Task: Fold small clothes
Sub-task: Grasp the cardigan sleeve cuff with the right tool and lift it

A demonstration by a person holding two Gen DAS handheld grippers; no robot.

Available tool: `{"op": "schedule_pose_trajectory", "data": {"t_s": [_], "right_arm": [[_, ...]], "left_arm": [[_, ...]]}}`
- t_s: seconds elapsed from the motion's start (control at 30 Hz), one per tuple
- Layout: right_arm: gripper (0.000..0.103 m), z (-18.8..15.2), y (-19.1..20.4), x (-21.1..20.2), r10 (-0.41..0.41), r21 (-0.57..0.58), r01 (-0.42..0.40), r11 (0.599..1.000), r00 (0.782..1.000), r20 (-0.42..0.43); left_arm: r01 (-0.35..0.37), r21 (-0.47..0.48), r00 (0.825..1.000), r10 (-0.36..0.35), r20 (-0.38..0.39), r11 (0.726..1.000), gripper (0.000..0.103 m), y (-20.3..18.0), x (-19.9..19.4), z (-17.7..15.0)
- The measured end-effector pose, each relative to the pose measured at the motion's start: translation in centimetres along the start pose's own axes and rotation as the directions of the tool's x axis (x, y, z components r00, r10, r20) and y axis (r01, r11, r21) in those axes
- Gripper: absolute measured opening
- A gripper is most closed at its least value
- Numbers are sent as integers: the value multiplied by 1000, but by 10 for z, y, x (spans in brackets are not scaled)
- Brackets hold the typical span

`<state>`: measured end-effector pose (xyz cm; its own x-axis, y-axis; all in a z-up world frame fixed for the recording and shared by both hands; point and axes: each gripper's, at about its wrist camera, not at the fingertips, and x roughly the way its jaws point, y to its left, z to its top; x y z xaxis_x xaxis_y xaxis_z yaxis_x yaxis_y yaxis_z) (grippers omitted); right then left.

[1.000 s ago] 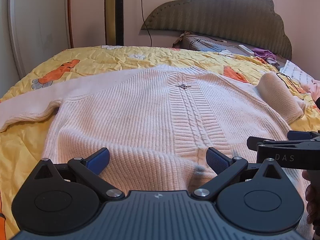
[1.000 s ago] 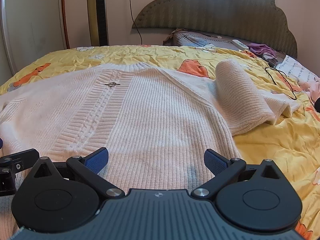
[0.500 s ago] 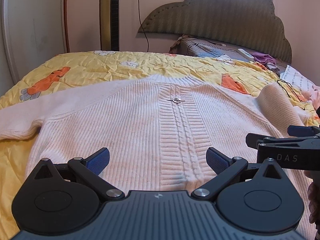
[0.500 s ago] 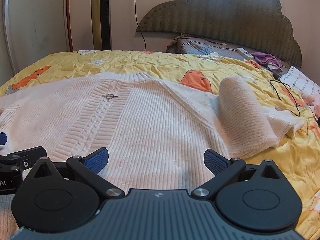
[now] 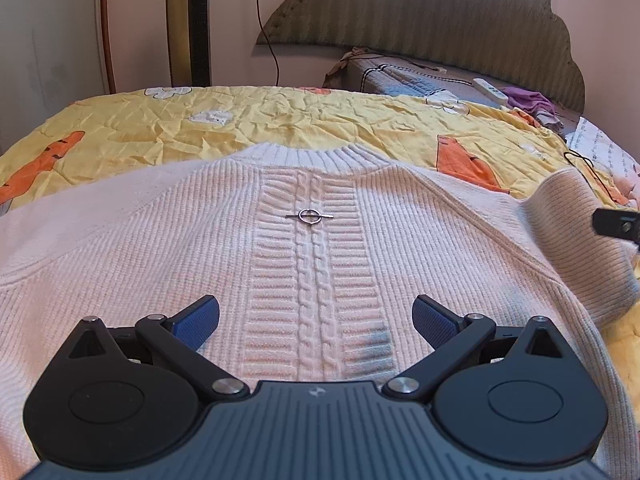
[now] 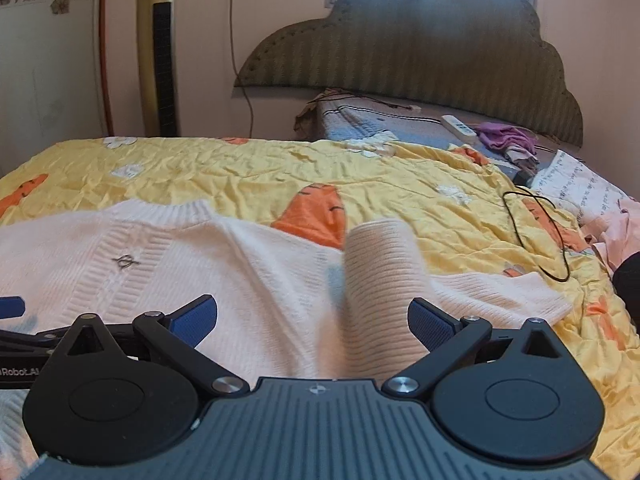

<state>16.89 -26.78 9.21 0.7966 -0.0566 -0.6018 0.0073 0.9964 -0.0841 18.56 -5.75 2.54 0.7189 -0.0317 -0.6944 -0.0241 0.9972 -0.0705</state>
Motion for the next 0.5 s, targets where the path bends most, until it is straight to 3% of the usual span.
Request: {"op": "schedule_pose_trajectory", "data": {"t_s": [0.13,0.27,0.33,0.4,0.47,0.5], "right_arm": [[103,1,-57,12,-35,64,34,997,999,11],[102,-5,-144,28,25,312,-37,949,999,42],[96,-12,-197,41,54,502,-80,861,996,67],[82,-24,-243,57,48,670,-73,739,997,55],[56,-37,-276,69,27,757,-38,652,999,27],[50,-43,-286,76,26,783,-27,622,1000,13]], "left_arm": [[-16,18,999,16,-30,1000,103,-2,21,-9],[1,40,1000,0,-13,999,103,-3,22,-11],[18,24,1000,-18,0,1000,103,0,20,-13],[38,5,999,-38,10,999,103,4,19,-14],[48,-9,999,-48,15,999,103,6,18,-14],[47,-8,999,-47,16,999,103,6,19,-14]]}}
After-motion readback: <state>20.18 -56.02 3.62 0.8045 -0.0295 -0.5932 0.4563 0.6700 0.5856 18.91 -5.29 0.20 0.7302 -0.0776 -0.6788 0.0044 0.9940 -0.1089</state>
